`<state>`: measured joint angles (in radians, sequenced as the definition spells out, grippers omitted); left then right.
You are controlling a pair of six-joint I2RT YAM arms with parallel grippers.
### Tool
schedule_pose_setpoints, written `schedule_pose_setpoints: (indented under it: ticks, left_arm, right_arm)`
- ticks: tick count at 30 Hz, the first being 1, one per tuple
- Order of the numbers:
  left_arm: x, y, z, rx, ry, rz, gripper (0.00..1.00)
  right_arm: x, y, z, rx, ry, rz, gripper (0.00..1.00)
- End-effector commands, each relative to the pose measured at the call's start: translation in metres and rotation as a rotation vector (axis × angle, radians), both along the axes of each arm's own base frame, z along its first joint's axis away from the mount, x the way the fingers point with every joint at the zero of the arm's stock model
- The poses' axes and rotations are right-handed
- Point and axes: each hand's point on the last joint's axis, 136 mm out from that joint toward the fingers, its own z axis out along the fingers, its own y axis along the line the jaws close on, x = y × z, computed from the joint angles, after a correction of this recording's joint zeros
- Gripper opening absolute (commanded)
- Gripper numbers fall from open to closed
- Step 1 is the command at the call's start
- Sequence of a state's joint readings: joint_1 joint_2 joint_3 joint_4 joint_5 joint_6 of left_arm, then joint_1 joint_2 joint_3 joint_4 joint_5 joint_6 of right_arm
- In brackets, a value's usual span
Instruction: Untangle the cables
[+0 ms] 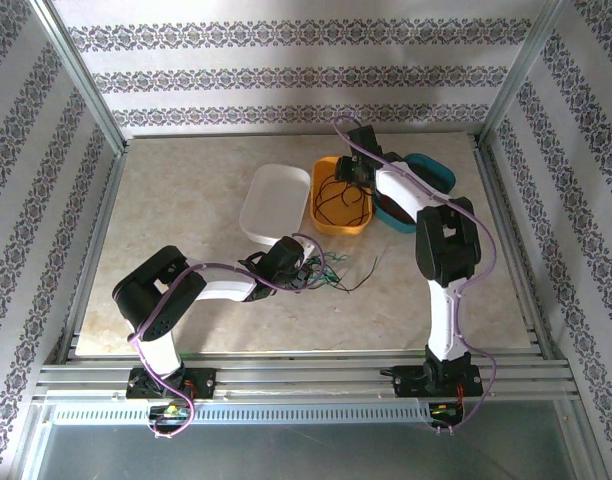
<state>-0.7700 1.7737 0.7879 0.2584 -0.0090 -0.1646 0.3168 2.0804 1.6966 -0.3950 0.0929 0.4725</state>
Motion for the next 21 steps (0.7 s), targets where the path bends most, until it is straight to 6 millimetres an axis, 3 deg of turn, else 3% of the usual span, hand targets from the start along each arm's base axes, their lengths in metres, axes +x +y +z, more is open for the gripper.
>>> schedule_pose_setpoints:
  ticks: [1,6,9,14,17,21]
  left_arm:
    - [-0.002,0.012,-0.006,0.065,0.021,0.006,0.0]
    - [-0.001,0.011,-0.005,0.051,0.011,0.015,0.0]
    - [0.0,0.01,-0.002,0.031,0.007,0.019,0.0]
    - [-0.002,0.007,0.001,-0.005,0.017,0.007,0.0]
    - [-0.002,0.007,0.004,-0.022,0.026,0.002,0.0]
    - [0.0,0.007,0.007,-0.042,0.032,0.005,0.0]
  right_arm:
    - [-0.012,-0.015,0.062,-0.054,-0.134,-0.04,0.58]
    - [-0.069,-0.019,0.065,-0.005,-0.108,-0.003,0.57]
    - [-0.116,-0.001,0.05,0.074,-0.052,0.128,0.55]
    - [-0.202,0.045,0.018,0.234,0.111,0.411,0.5]
    - [-0.243,0.064,-0.003,0.276,0.213,0.513,0.47]
    - [-0.274,0.076,-0.026,0.264,0.313,0.586,0.47]
